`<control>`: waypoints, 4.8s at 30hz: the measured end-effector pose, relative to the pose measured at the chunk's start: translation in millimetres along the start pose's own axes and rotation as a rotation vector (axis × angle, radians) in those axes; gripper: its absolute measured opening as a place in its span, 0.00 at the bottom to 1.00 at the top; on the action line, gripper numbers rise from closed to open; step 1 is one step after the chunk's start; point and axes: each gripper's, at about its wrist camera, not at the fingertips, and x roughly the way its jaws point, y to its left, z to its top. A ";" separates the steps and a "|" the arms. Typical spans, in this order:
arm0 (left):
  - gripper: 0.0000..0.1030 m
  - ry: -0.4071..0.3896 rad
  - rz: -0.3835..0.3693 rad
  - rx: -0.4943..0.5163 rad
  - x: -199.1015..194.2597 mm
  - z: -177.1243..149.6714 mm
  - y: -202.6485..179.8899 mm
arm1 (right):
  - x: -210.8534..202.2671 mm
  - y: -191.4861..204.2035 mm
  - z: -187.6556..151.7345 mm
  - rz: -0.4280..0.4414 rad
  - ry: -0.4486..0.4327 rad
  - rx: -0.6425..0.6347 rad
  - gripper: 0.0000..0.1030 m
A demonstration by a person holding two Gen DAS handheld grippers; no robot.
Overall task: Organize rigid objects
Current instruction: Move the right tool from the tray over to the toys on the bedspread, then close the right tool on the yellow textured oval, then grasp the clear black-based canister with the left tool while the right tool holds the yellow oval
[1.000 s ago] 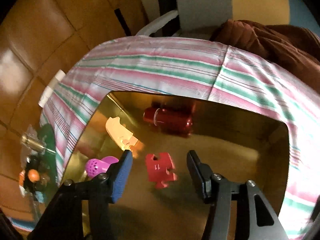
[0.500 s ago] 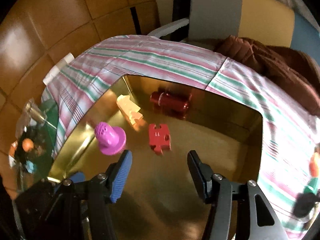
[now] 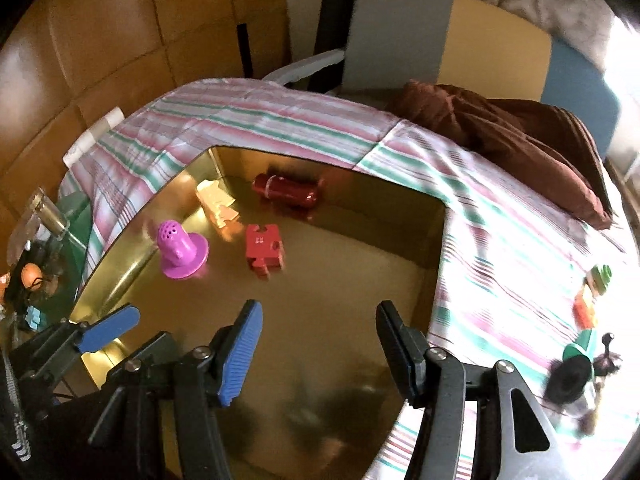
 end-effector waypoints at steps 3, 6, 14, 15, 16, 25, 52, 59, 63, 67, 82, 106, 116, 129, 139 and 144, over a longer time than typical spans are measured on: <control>0.42 -0.007 -0.011 0.024 -2.3 -1.2 -6.3 | -10.8 -9.9 -6.2 -0.026 -0.024 0.013 0.62; 0.42 -0.014 -0.025 0.046 -4.4 -2.3 -13.2 | -19.3 -22.6 -14.7 -0.048 -0.031 0.027 0.62; 0.42 -0.058 -0.087 0.122 -16.6 -6.8 -36.6 | -37.3 -63.3 -47.6 -0.092 -0.034 0.091 0.64; 0.42 -0.062 -0.093 0.136 -17.5 -7.6 -40.0 | -37.7 -69.5 -52.4 -0.098 -0.028 0.102 0.66; 0.42 -0.063 -0.096 0.144 -18.3 -8.3 -42.2 | -37.5 -78.5 -59.4 -0.108 -0.016 0.118 0.67; 0.42 -0.082 -0.154 0.212 -29.4 -18.4 -66.1 | -56.8 -178.5 -118.3 -0.213 0.042 0.300 0.67; 0.42 -0.028 -0.333 0.443 -35.1 -35.3 -196.8 | -28.5 -340.8 -144.2 -0.270 0.185 0.488 0.44; 0.42 0.041 -0.379 0.426 -23.7 -26.1 -223.6 | -36.4 -350.0 -150.8 -0.270 0.181 0.554 0.44; 0.42 0.074 -0.399 0.397 -13.2 -12.6 -243.2 | -37.7 -356.5 -153.5 -0.324 0.194 0.580 0.44; 0.42 0.093 -0.412 0.405 3.2 -0.8 -273.5 | -38.5 -356.1 -154.5 -0.324 0.195 0.580 0.44; 0.44 0.151 -0.335 0.499 98.6 9.3 -361.1 | -39.3 -365.9 -156.6 -0.287 0.182 0.624 0.44; 0.44 0.099 -0.292 1.284 90.0 -29.0 -411.0 | -38.6 -381.4 -159.0 -0.248 0.165 0.676 0.44; 0.54 0.073 -0.217 1.578 111.3 -42.4 -414.0 | -40.8 -385.0 -162.8 -0.227 0.154 0.706 0.44; 0.55 0.113 -0.371 1.184 105.9 -1.1 -367.1 | -39.9 -382.5 -162.7 -0.225 0.151 0.708 0.44; 0.49 0.237 -0.366 0.951 125.3 12.5 -326.4 | -42.3 -383.9 -162.8 -0.229 0.155 0.703 0.44; 0.49 0.198 -0.325 0.945 122.2 2.5 -334.9 | -42.3 -383.9 -162.8 -0.229 0.155 0.702 0.44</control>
